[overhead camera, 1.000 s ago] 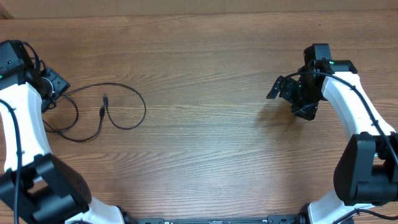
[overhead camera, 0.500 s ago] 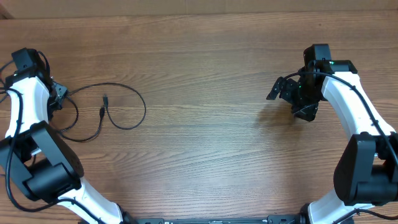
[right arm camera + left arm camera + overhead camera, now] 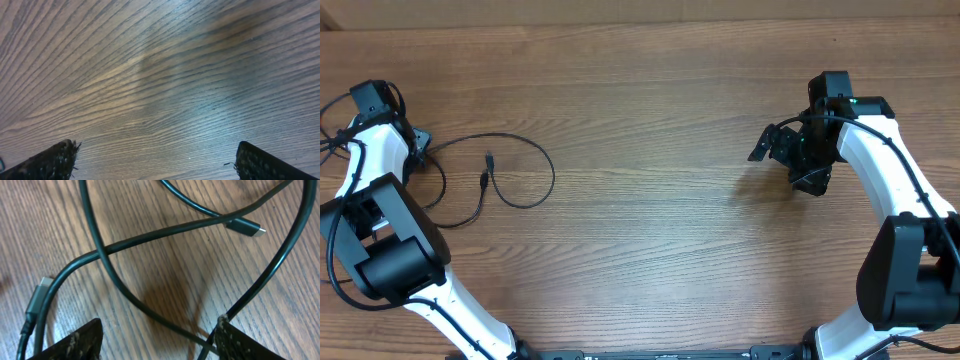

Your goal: Untangle cables

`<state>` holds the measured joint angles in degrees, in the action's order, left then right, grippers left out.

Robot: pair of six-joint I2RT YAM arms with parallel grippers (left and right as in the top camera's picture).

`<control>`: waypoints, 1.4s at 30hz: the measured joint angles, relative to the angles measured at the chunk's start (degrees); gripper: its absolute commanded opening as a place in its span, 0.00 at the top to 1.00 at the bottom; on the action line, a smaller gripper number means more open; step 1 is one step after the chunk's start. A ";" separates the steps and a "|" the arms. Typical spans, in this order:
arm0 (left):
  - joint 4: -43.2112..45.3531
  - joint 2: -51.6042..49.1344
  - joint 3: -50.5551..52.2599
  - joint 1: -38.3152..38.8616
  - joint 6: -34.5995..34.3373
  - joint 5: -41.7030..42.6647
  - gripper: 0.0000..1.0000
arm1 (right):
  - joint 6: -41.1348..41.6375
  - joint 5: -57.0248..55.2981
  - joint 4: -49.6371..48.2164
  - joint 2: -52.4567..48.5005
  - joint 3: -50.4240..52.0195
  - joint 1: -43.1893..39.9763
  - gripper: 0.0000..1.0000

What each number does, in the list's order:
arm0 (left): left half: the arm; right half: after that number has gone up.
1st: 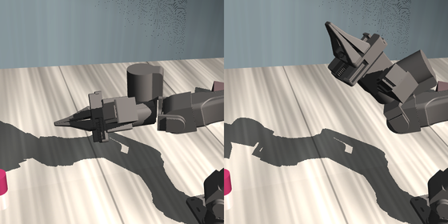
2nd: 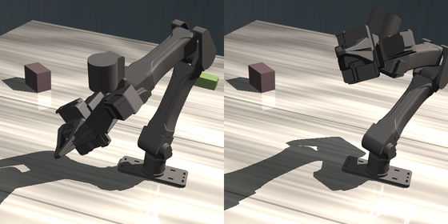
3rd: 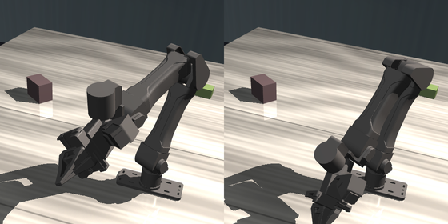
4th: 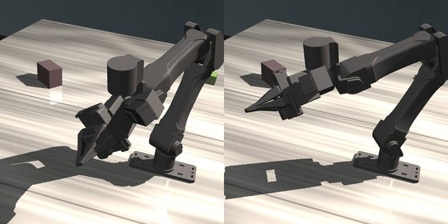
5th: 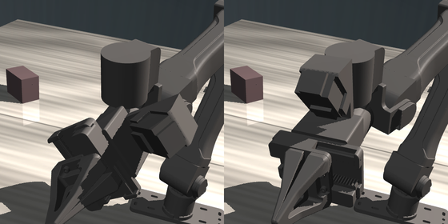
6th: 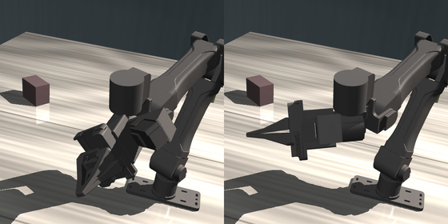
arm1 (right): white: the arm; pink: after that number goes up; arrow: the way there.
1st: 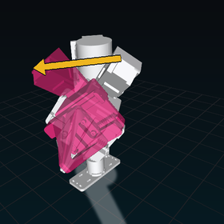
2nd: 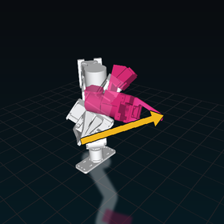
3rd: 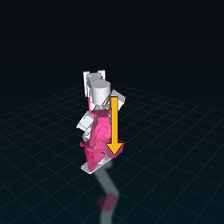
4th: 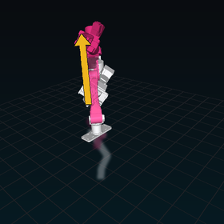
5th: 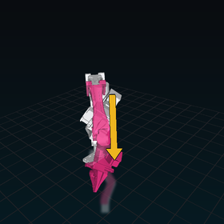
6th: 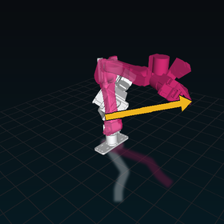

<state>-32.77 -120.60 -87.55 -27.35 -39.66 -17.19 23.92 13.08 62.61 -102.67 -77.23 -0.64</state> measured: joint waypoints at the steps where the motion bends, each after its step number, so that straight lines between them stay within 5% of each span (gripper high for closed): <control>1: 0.24 -0.11 0.00 0.00 0.04 -0.02 0.36 | -0.02 0.00 0.00 0.00 0.00 0.00 0.00; 6: 1.81 -0.39 0.00 0.00 0.81 -0.04 0.59 | 0.00 0.00 -0.02 0.00 0.00 0.00 0.00; 23: 4.00 -0.90 0.00 0.00 1.29 -0.22 0.59 | -0.02 0.00 -0.09 0.00 0.00 0.00 0.00; 27: 3.50 -2.03 0.00 0.00 1.86 -0.20 0.74 | 0.00 0.00 -0.09 0.00 0.00 0.00 0.00; 30: 3.52 -2.23 0.00 0.00 2.56 -0.20 0.96 | 0.00 0.02 -0.09 0.00 0.00 0.00 0.00; 42: 1.07 0.37 -0.50 0.00 8.74 2.69 0.96 | 0.02 0.44 -0.39 0.00 0.00 0.00 0.00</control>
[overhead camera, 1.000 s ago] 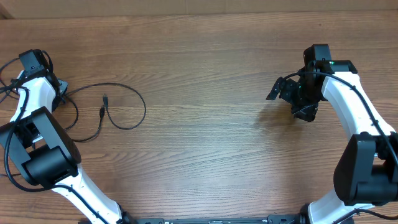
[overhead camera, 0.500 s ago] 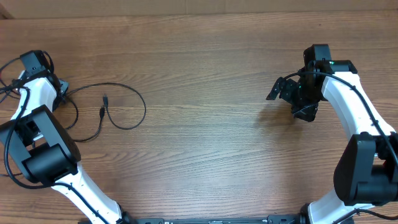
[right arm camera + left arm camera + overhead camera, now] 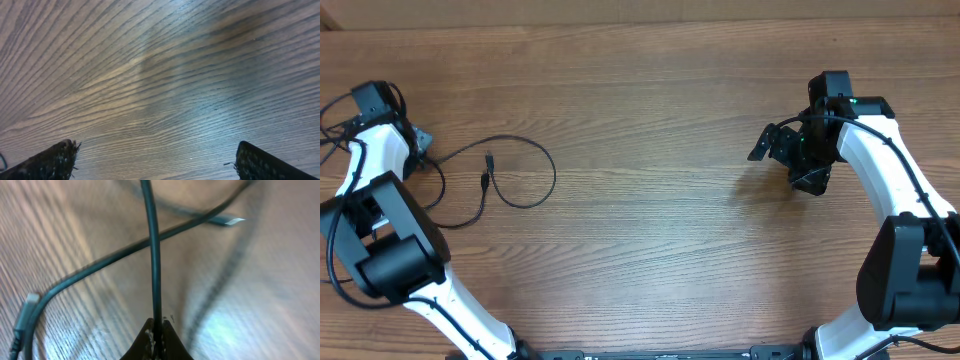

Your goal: Untangle cables

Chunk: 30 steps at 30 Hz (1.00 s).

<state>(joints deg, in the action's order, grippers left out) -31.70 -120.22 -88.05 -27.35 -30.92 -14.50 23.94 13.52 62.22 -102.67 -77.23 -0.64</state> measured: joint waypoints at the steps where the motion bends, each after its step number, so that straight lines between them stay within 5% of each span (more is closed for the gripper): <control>1: -0.02 1.31 -0.55 0.00 1.33 1.11 0.96 | 0.00 0.04 -0.07 0.00 0.00 0.00 0.00; 14: 8.52 25.44 -13.46 0.00 10.14 10.86 0.96 | 0.00 0.22 -0.11 0.00 0.00 0.00 0.00; 22: 14.80 28.85 -13.75 -0.44 10.16 1.27 0.96 | -0.02 0.22 -0.11 0.00 0.00 0.00 0.00; 30: 3.23 28.46 -13.73 -2.21 10.16 -8.20 0.94 | 0.02 0.24 -0.63 0.00 0.00 0.00 0.00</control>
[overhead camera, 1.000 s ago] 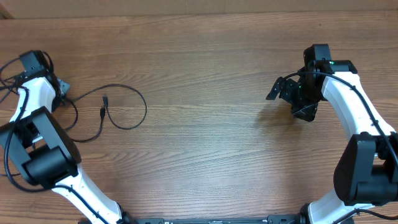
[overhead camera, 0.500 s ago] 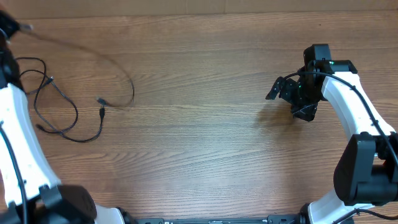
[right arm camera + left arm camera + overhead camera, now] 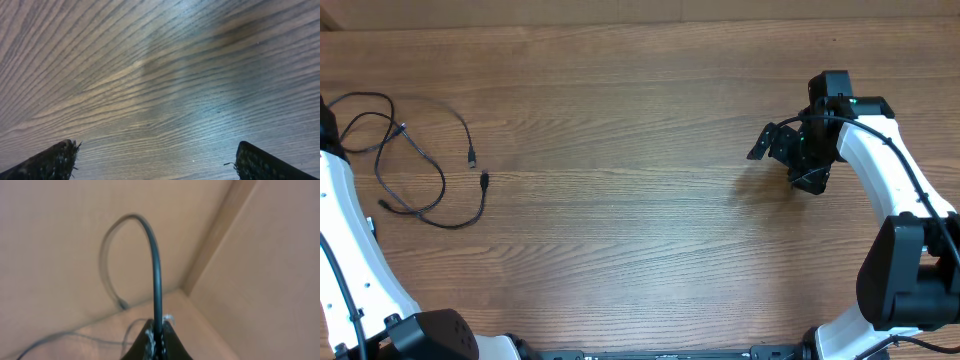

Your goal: Untangle cables

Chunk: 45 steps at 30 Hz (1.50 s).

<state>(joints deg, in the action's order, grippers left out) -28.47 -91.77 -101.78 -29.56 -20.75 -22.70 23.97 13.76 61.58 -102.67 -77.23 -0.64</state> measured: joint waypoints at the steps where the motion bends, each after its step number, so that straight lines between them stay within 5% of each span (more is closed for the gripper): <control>1: -1.68 -0.26 0.00 -0.07 -0.02 -0.33 0.88 | -0.04 0.00 -0.07 0.00 0.00 0.00 0.00; 5: -9.09 -3.34 -0.02 -0.07 -0.50 -0.39 0.46 | -0.02 -0.02 -0.07 0.00 0.00 0.00 0.00; 7: -12.07 -5.70 -0.02 -0.07 -0.85 0.42 0.36 | 0.00 0.00 -0.02 0.00 0.00 0.00 0.00; 15: -18.64 -12.85 0.07 -0.07 -1.33 6.32 0.32 | -0.02 0.00 -0.04 0.00 0.00 0.00 0.00; 27: -20.15 -7.34 0.04 0.92 0.33 21.59 0.30 | -2.21 -0.04 0.09 0.00 0.00 0.35 0.00; 35: -26.40 4.87 0.04 6.86 4.87 28.22 0.22 | -3.91 -3.28 4.07 3.89 -3.89 4.09 0.00; 36: -27.56 5.92 0.04 7.63 4.94 28.39 0.06 | -4.22 -3.72 4.31 5.07 -4.92 4.33 0.00; 37: -29.38 7.48 0.04 8.83 5.11 28.83 0.00 | -4.72 -4.17 4.61 7.54 -7.02 4.63 0.00; 45: -38.25 8.87 0.00 10.84 5.77 29.62 0.01 | -8.46 -5.27 7.13 20.50 -13.44 4.83 0.00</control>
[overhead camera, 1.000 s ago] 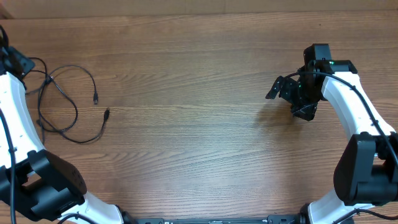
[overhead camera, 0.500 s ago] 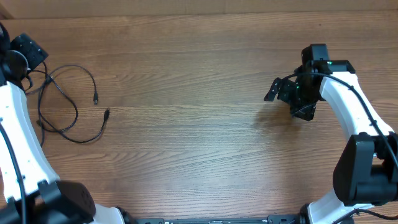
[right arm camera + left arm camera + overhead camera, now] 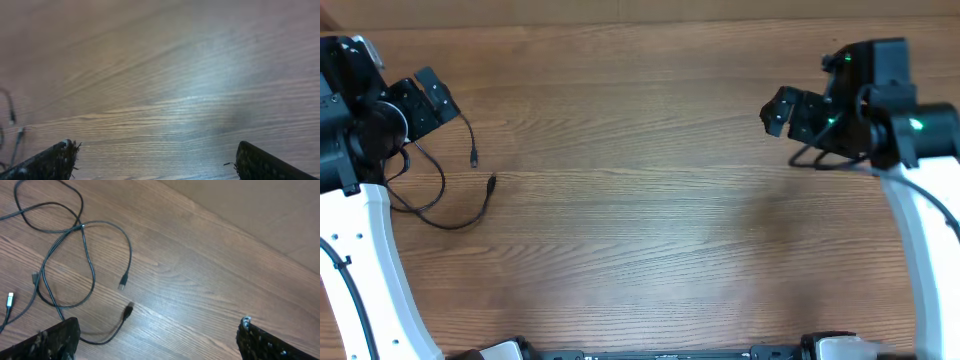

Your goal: Untangle cables

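Note:
Thin black cables [image 3: 448, 222] lie in loose overlapping loops at the table's left, with two plug ends [image 3: 473, 158] pointing right. In the left wrist view the cables [image 3: 87, 260] cross at upper left, and their plugs [image 3: 123, 283] lie apart on the wood. My left gripper [image 3: 420, 95] hangs high above the tangle, open and empty, also seen as left gripper [image 3: 157, 332]. My right gripper [image 3: 792, 110] is raised over the right side, open and empty; the right gripper [image 3: 155, 150] looks down on bare wood, with cable ends [image 3: 11, 118] at the frame's left edge.
The wooden table [image 3: 640, 230] meets a tan wall [image 3: 260, 210] along its back edge. The white arm links [image 3: 370, 250] run down both sides of the overhead view.
My left gripper was shut on a raised cable strand at the far left; now it is open and the cables lie on the table. Both arms now stand higher above the table.
My left gripper stood open over the crossed cables at the left. Then it was shut on one strand. Then it held that strand up near the wall, the tangle shifted left. Now the strand is let go and both grippers are raised and open.

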`<state>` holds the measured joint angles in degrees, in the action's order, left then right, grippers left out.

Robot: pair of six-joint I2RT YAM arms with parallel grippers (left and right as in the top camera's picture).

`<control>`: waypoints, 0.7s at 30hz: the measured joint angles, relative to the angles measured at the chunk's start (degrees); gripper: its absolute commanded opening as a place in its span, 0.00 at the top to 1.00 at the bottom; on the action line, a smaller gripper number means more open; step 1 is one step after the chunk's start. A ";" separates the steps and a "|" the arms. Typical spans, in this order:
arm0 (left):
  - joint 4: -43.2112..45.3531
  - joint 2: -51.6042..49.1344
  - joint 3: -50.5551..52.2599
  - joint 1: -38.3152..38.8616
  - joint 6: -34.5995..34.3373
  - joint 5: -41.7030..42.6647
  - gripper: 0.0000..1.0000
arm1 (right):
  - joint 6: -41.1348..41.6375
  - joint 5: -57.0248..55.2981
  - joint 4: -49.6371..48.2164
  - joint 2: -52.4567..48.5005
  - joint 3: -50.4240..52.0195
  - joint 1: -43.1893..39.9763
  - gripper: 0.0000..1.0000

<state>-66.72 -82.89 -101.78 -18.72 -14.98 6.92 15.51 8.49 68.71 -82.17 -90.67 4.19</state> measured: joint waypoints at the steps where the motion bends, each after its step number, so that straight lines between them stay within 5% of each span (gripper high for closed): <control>1: -0.04 -0.09 0.00 0.00 0.00 0.00 0.00 | -0.63 -0.02 0.61 1.44 -0.17 -0.02 0.00; 21: -0.17 -0.66 0.00 0.00 0.00 -0.02 0.00 | -3.41 -0.37 5.86 23.67 -0.28 -0.02 0.00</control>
<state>-66.89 -83.55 -101.78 -18.72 -14.98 6.90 12.10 8.12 74.56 -58.50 -90.96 4.16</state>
